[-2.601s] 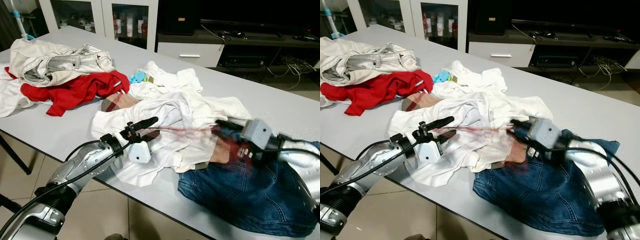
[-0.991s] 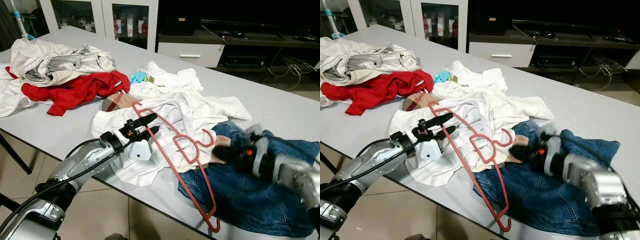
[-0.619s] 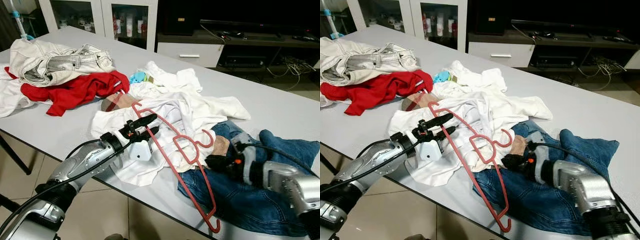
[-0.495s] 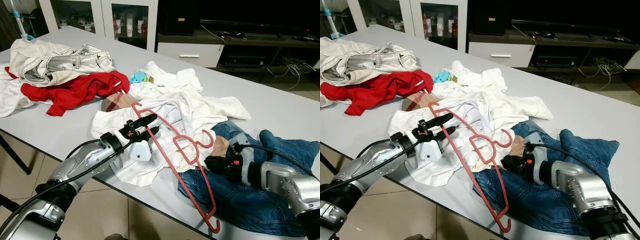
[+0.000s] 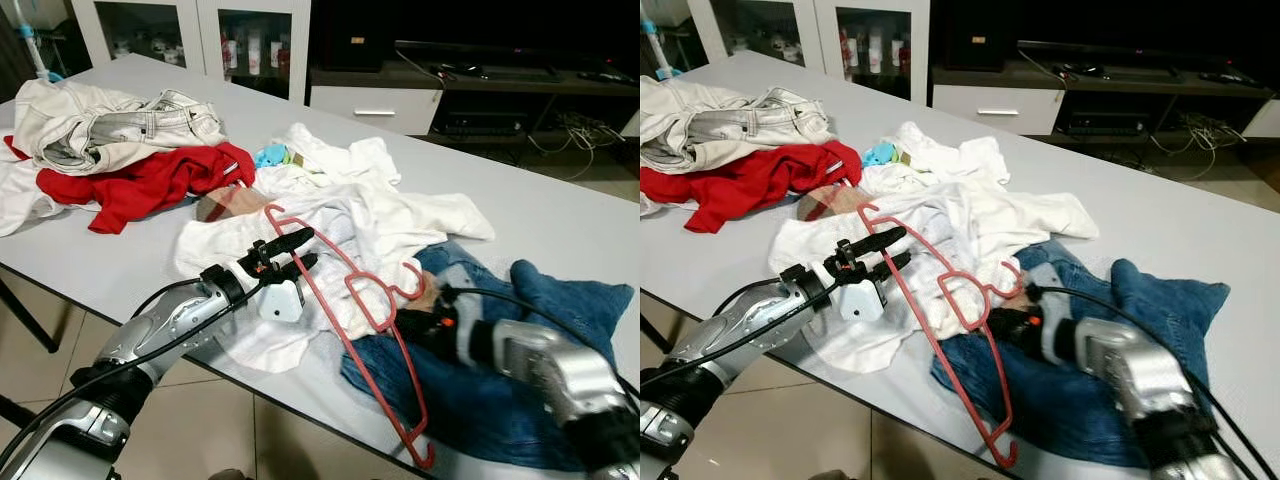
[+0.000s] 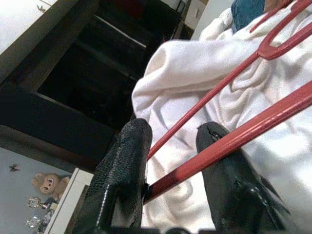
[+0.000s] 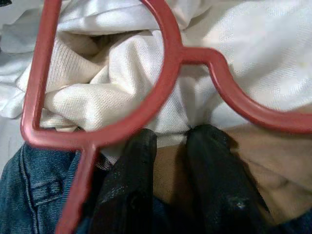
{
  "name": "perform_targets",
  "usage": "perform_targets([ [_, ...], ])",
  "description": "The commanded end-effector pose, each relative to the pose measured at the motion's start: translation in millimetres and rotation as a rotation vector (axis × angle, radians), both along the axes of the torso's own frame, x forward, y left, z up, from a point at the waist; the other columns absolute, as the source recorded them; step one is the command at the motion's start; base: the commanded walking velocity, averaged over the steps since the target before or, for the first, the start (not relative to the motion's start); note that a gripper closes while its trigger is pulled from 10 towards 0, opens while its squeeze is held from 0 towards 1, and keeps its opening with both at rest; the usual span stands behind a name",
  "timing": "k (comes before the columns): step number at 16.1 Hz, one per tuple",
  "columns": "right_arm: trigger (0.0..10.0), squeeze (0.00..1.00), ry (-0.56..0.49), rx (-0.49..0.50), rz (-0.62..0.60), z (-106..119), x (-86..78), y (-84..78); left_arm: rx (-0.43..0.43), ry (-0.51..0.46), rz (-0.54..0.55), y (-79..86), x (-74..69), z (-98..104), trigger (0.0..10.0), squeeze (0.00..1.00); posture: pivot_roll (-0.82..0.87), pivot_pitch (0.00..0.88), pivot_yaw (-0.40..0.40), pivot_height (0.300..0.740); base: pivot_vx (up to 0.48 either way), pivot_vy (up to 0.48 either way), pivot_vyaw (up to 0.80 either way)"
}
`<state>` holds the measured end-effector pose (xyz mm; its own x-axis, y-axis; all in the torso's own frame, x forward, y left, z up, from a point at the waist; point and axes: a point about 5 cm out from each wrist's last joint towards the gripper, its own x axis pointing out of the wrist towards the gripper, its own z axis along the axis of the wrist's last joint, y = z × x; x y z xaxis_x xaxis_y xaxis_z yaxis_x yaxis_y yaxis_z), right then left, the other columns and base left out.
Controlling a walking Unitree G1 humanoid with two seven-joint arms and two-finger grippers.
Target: Hang hanger
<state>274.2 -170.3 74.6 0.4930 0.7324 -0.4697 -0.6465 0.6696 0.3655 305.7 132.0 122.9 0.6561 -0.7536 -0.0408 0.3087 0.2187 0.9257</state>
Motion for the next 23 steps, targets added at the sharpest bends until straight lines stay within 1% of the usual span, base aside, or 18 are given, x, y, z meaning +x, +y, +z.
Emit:
perform_targets([
  [1,10.0,0.02,0.013,-0.026,-0.002,-4.0,1.0,2.2,0.003,-0.007,-0.014,-4.9,-1.4,0.0,10.0,0.0,-0.03,0.0,-0.076,0.74,0.0,0.0,0.0],
  [3,10.0,0.02,0.002,-0.012,-0.001,0.1,4.2,4.8,0.002,-0.006,-0.011,-4.0,-1.6,-0.5,10.0,0.0,-0.03,0.0,-0.077,0.74,0.0,0.0,0.0],
  [7,10.0,0.02,-0.018,-0.011,0.0,3.9,7.3,4.8,0.004,-0.006,-0.01,-3.7,-1.4,-0.6,10.0,0.0,-0.03,0.0,-0.073,0.74,0.0,0.0,0.0],
  [8,10.0,0.02,-0.036,-0.032,-0.006,5.0,8.4,0.0,0.005,-0.008,-0.011,-3.7,-1.1,0.0,10.0,0.0,-0.03,0.0,-0.073,0.74,0.0,0.0,0.0],
  [10,10.0,0.02,-0.078,-0.089,-0.03,10.6,11.0,-15.5,0.009,-0.013,-0.007,-3.0,0.4,1.3,10.0,0.0,-0.03,0.0,-0.07,0.74,0.0,0.0,0.0],
  [11,10.0,0.02,-0.104,-0.108,-0.038,17.3,11.9,-25.0,0.008,-0.015,-0.006,-2.7,0.8,1.6,10.0,0.0,-0.04,0.0,-0.068,0.74,0.0,0.0,0.0],
  [14,10.0,0.01,-0.148,-0.137,-0.026,29.4,8.5,-37.9,0.008,-0.012,-0.008,-3.7,0.3,0.2,10.0,0.0,-0.04,0.0,-0.067,0.74,0.0,0.0,0.0],
  [17,10.0,0.0,-0.162,-0.157,-0.006,29.1,3.0,-38.8,0.007,-0.01,-0.012,-5.2,0.3,-0.7,10.0,0.0,-0.05,0.0,-0.067,0.74,0.0,0.0,0.0],
  [18,10.0,0.0,-0.161,-0.137,-0.006,30.2,1.9,-37.3,0.006,-0.011,-0.012,-5.6,0.6,-0.3,10.0,0.0,-0.05,0.0,-0.069,0.74,0.0,0.0,0.0],
  [19,10.0,0.0,-0.159,-0.088,0.007,33.5,-1.4,-33.3,0.004,-0.012,-0.012,-5.9,1.1,0.1,10.0,0.0,-0.05,0.0,-0.067,0.74,0.0,0.0,0.0],
  [20,10.0,0.0,-0.158,-0.063,0.029,34.9,-5.1,-30.2,0.004,-0.013,-0.012,-5.6,0.9,0.0,10.0,0.0,-0.05,0.0,-0.065,0.74,0.0,0.0,0.0],
  [21,10.0,0.0,-0.159,-0.082,0.04,32.5,-7.2,-29.9,0.005,-0.01,-0.013,-5.5,0.5,-0.2,10.0,0.0,-0.05,0.0,-0.065,0.74,0.0,0.0,0.0],
  [22,10.0,0.0,-0.156,-0.101,0.025,29.7,-6.3,-31.8,0.006,-0.008,-0.016,-5.4,0.1,-0.3,9.9,0.0,-0.05,0.0,-0.065,0.74,0.0,0.0,0.0],
  [23,10.0,0.0,-0.155,-0.111,0.007,28.9,-4.5,-33.9,0.006,-0.007,-0.016,-5.3,0.0,-0.4,5.1,0.0,-0.05,0.0,-0.065,0.74,0.0,0.0,0.0],
])
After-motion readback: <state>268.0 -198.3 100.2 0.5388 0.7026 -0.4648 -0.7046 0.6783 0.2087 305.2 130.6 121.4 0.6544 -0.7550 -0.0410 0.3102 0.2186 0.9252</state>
